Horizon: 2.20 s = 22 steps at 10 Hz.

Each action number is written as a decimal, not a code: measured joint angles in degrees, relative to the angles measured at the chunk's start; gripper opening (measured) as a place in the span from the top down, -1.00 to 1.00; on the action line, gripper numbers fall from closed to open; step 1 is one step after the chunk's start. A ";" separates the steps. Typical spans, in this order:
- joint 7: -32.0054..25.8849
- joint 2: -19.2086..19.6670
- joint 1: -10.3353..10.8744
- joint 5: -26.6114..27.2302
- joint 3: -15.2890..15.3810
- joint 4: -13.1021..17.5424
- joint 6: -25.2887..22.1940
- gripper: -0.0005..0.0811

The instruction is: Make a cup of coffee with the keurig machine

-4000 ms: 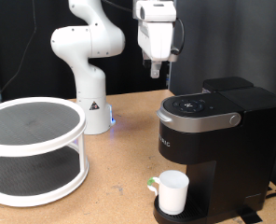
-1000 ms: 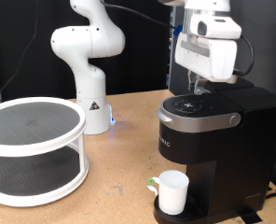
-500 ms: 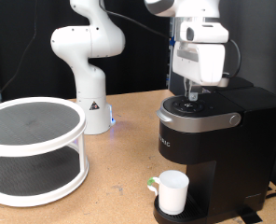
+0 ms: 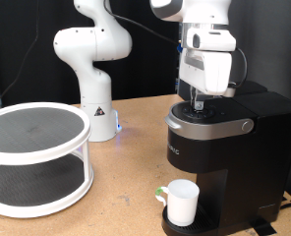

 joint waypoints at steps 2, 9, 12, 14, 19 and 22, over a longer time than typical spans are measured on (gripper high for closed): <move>0.54 0.89 0.00 -0.01 0.00 1.55 -2.82 0.97; 1.25 8.18 -0.43 2.47 -0.19 12.30 -18.07 0.97; 1.15 10.34 -0.49 2.83 -0.27 15.44 -22.25 0.97; 0.45 11.86 -0.50 2.83 -0.28 17.79 -26.06 0.97; 0.13 13.61 -0.50 1.96 -0.46 20.25 -30.30 0.97; 0.21 13.55 -0.50 1.69 -0.54 20.07 -29.52 0.97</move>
